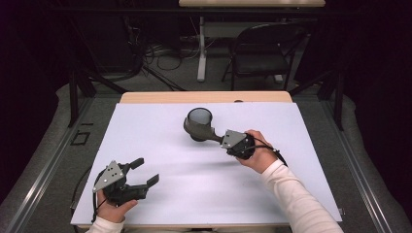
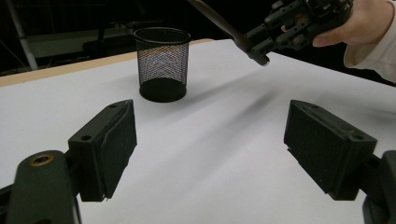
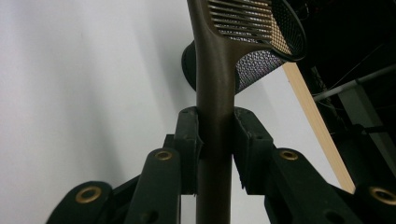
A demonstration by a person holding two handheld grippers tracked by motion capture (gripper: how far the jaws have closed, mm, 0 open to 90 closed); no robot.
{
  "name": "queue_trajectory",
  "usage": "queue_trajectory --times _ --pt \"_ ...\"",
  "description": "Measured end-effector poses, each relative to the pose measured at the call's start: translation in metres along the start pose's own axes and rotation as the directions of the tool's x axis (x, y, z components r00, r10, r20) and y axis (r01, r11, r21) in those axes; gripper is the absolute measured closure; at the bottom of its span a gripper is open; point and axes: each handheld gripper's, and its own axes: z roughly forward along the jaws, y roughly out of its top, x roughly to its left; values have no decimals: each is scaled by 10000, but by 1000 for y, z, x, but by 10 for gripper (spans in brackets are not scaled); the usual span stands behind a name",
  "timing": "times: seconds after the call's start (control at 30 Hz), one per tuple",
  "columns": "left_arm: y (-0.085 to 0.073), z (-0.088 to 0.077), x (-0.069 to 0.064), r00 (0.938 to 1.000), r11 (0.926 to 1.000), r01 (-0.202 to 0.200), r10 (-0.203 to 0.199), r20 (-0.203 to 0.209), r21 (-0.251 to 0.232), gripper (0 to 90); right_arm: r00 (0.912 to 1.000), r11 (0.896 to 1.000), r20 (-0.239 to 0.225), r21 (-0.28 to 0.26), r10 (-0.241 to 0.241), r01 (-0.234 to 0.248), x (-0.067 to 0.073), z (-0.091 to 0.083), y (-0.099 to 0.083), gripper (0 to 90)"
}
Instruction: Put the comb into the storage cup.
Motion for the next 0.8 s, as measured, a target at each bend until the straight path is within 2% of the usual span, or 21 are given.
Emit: queue_trajectory --times 0.17,0.4,0.57,0.63,0.8 --pt "1 0 1 10000 10000 12 -12 -11 6 173 9987 9979 163 -431 487 -479 0 -2 3 730" --pt "5 0 3 9999 9999 115 -116 -92 -128 177 9955 9935 381 -769 870 -839 2 -3 3 730" --pt "11 0 5 9994 9994 255 -260 -221 -219 181 9922 9911 655 -875 1061 -1002 3 -4 5 730" --pt "15 1 5 9992 9991 311 -318 -238 -282 185 9888 9870 801 -1097 1262 -1171 3 -4 6 730" --pt "25 3 6 9992 9995 261 -267 -303 -177 190 9851 9817 829 -1298 1509 -1395 4 -6 9 730"
